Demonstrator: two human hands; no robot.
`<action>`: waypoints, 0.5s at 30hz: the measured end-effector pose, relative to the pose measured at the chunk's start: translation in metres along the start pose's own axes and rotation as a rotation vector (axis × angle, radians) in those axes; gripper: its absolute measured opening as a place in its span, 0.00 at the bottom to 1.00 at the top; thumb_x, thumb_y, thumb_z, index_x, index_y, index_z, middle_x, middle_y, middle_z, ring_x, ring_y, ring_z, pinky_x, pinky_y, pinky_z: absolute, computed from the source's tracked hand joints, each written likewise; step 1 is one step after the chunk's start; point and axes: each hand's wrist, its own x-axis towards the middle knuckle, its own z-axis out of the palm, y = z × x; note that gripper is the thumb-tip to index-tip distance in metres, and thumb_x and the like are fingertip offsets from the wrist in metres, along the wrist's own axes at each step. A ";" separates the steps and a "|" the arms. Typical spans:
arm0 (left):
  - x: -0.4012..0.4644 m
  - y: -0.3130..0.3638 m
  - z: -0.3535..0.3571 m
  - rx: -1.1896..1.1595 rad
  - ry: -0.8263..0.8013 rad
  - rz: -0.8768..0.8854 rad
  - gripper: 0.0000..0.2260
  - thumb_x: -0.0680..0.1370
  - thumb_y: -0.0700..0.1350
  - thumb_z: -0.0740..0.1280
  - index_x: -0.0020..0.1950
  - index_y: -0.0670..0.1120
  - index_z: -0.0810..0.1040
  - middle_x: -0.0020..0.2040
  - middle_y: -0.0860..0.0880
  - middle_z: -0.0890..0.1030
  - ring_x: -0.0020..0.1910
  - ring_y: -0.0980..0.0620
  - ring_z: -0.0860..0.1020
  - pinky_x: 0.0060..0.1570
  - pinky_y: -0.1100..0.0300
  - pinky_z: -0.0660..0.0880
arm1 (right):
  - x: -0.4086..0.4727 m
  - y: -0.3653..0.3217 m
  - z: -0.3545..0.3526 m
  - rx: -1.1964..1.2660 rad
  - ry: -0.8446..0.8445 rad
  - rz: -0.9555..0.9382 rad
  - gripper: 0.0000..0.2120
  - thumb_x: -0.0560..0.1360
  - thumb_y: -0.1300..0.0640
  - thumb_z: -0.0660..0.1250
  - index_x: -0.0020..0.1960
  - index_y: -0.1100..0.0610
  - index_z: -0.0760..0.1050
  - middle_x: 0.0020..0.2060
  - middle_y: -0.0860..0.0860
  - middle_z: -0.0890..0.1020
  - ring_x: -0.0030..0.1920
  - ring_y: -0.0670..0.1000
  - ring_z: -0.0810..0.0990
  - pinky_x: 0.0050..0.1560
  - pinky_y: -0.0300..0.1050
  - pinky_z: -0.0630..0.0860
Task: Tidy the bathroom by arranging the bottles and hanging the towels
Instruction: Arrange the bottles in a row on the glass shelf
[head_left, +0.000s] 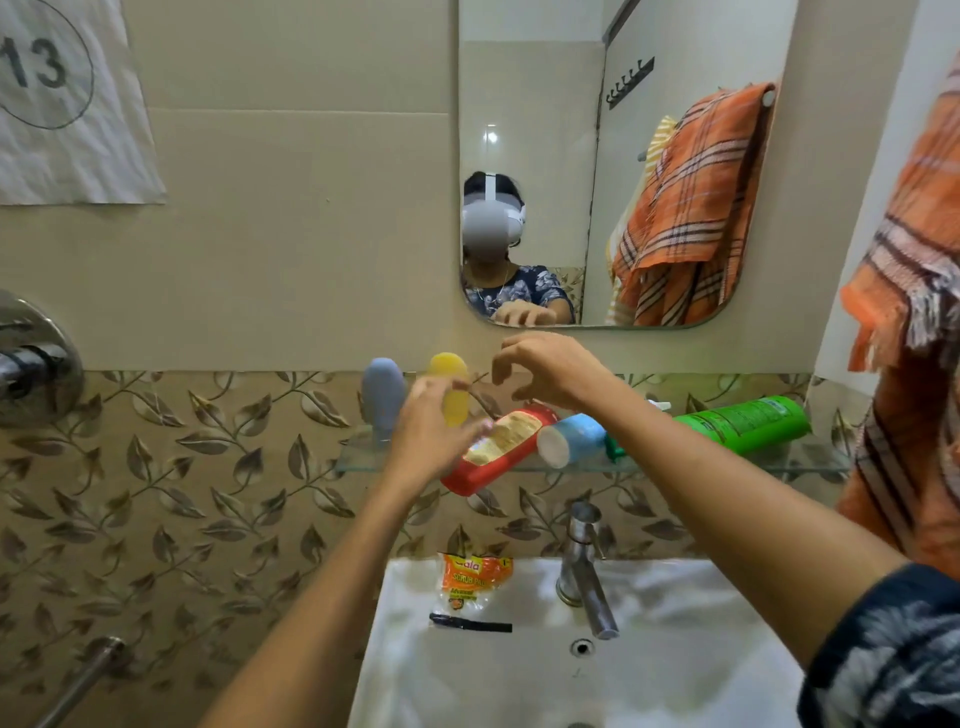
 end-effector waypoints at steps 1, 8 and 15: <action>-0.006 0.000 0.005 0.016 -0.090 -0.016 0.22 0.69 0.50 0.74 0.61 0.50 0.74 0.64 0.47 0.72 0.60 0.50 0.72 0.51 0.61 0.73 | -0.004 0.005 0.000 0.026 -0.020 0.033 0.12 0.68 0.61 0.74 0.50 0.52 0.79 0.50 0.48 0.81 0.48 0.48 0.76 0.44 0.42 0.74; -0.020 0.000 0.028 0.180 -0.319 -0.133 0.32 0.65 0.52 0.78 0.65 0.52 0.70 0.66 0.47 0.71 0.62 0.46 0.72 0.56 0.50 0.76 | -0.028 0.035 0.004 0.219 -0.164 0.199 0.09 0.68 0.48 0.73 0.44 0.51 0.78 0.41 0.45 0.78 0.45 0.48 0.78 0.40 0.39 0.74; -0.026 0.002 0.032 0.309 -0.279 -0.123 0.33 0.69 0.42 0.74 0.70 0.53 0.66 0.64 0.46 0.68 0.62 0.44 0.71 0.56 0.50 0.76 | -0.044 0.051 0.000 0.428 -0.630 0.329 0.26 0.63 0.43 0.77 0.58 0.47 0.75 0.54 0.47 0.75 0.55 0.52 0.75 0.49 0.43 0.72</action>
